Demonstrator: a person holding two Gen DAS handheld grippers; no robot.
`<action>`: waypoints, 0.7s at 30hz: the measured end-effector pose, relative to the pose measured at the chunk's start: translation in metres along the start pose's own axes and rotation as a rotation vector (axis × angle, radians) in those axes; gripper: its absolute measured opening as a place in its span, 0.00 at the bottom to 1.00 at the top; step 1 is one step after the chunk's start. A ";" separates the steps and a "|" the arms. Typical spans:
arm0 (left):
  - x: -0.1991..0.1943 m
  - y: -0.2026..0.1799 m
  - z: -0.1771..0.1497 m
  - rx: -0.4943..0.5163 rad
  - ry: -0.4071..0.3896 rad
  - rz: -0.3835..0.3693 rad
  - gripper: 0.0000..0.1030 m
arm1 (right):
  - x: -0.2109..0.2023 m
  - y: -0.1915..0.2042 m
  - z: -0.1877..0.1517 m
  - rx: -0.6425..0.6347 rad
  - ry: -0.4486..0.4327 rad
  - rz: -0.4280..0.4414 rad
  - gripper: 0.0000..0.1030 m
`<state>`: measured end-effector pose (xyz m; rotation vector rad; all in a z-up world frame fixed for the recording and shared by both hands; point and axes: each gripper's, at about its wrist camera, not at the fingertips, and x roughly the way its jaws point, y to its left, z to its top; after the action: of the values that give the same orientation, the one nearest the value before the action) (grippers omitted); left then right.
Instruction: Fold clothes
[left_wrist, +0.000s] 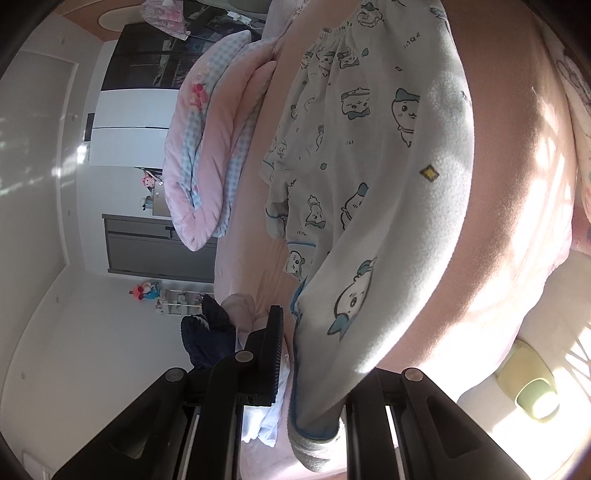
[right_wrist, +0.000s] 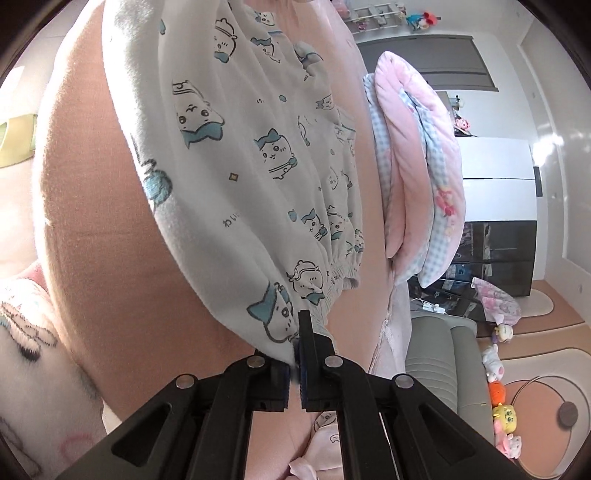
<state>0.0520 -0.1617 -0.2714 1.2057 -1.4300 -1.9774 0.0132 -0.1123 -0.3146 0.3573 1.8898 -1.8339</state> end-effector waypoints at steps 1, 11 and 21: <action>-0.001 0.001 0.000 -0.004 -0.001 -0.002 0.10 | -0.003 -0.002 0.000 -0.003 0.000 0.002 0.02; -0.007 0.011 -0.004 -0.036 -0.016 -0.038 0.10 | -0.036 -0.013 -0.004 -0.023 -0.023 -0.006 0.02; -0.013 0.020 -0.012 -0.046 -0.036 -0.074 0.10 | -0.055 -0.016 -0.005 -0.036 -0.029 -0.008 0.02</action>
<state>0.0660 -0.1663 -0.2489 1.2249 -1.3675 -2.0798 0.0514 -0.1010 -0.2728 0.3091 1.9046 -1.7986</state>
